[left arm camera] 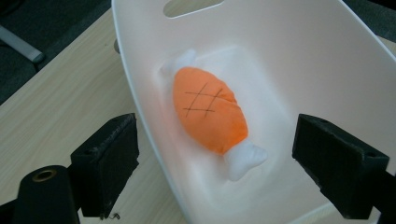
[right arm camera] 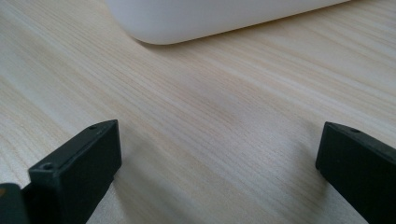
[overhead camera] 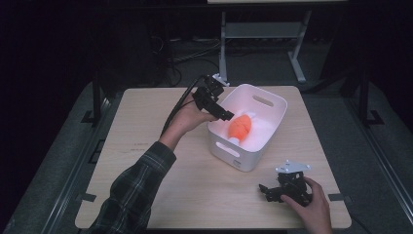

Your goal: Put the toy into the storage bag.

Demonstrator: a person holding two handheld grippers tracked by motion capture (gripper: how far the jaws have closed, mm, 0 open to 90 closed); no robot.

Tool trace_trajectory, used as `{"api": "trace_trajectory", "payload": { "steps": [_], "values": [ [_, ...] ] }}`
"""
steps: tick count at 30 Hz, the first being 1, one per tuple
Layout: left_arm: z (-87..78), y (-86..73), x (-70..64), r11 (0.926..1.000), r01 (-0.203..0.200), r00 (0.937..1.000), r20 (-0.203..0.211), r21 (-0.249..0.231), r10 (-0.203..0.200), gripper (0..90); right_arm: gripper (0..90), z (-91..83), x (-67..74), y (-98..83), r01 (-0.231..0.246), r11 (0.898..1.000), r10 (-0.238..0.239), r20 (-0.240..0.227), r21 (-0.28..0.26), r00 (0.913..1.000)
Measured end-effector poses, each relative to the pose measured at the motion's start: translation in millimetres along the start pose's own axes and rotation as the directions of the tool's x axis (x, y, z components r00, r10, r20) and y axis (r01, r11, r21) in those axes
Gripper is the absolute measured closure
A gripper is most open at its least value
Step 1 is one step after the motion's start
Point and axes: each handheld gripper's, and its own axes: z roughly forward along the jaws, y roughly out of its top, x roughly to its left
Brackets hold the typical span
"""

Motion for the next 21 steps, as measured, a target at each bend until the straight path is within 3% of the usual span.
{"api": "trace_trajectory", "payload": {
  "steps": [12,21],
  "values": [
    [-26.1,-36.2,7.2,0.9991,0.019,0.9998,0.004,-0.037,-0.019,13.9,0.0,0.1,-0.4,-0.1,0.006,1.000,-0.006,0.001,-0.003,1.0000],
    [-38.5,-60.9,4.3,0.9971,0.015,0.9999,0.004,-0.074,-0.015,13.8,0.0,0.1,-0.3,0.0,0.004,1.000,-0.004,0.001,-0.002,1.0000]
  ]
}}
